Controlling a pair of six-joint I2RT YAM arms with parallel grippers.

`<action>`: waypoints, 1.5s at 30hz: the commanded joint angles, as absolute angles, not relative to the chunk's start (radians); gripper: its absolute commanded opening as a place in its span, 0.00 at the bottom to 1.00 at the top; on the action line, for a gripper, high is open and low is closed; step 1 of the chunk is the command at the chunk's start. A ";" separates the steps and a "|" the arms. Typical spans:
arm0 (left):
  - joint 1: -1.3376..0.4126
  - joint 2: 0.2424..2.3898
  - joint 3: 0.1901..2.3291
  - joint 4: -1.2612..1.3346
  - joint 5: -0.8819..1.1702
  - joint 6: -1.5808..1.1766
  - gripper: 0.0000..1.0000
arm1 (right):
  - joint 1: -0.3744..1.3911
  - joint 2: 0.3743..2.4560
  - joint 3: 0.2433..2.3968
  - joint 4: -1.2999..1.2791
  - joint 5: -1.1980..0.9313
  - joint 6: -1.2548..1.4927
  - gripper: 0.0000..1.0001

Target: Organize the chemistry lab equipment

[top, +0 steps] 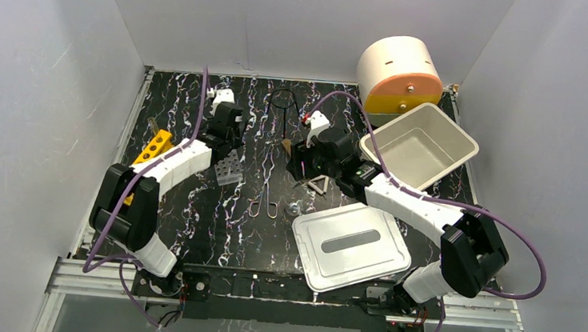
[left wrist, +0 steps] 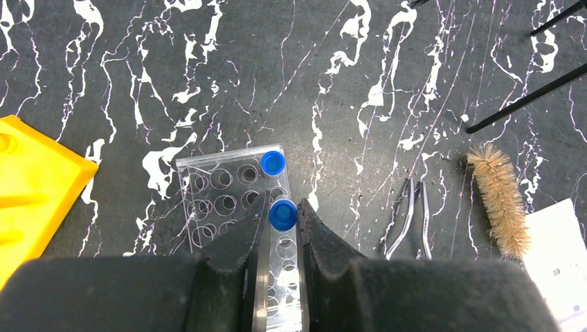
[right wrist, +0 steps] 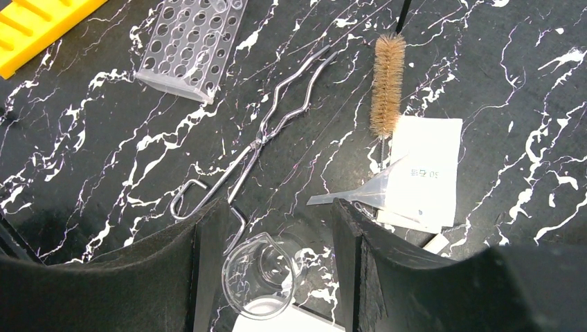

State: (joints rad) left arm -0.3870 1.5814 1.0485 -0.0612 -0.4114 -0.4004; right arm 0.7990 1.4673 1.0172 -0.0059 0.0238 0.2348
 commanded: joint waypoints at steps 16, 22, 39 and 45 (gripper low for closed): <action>-0.397 1.620 0.982 -0.049 -0.476 -0.434 0.05 | 0.791 1.471 1.043 0.008 0.024 0.249 0.64; -0.397 1.631 0.995 -0.064 -0.475 -0.451 0.10 | 0.790 1.471 1.043 0.005 0.024 0.251 0.64; -0.398 1.559 0.885 0.062 -0.530 -0.482 0.15 | 0.790 1.470 1.037 0.008 0.021 0.253 0.64; -0.397 1.524 0.818 0.152 -0.562 -0.471 0.10 | 0.790 1.469 1.041 0.002 0.020 0.252 0.64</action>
State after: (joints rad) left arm -0.3969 1.5776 0.8700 0.1131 -0.5114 -0.4835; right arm 0.7929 1.4746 1.0172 -0.0097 0.0223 0.2520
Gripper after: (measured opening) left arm 0.171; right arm 0.644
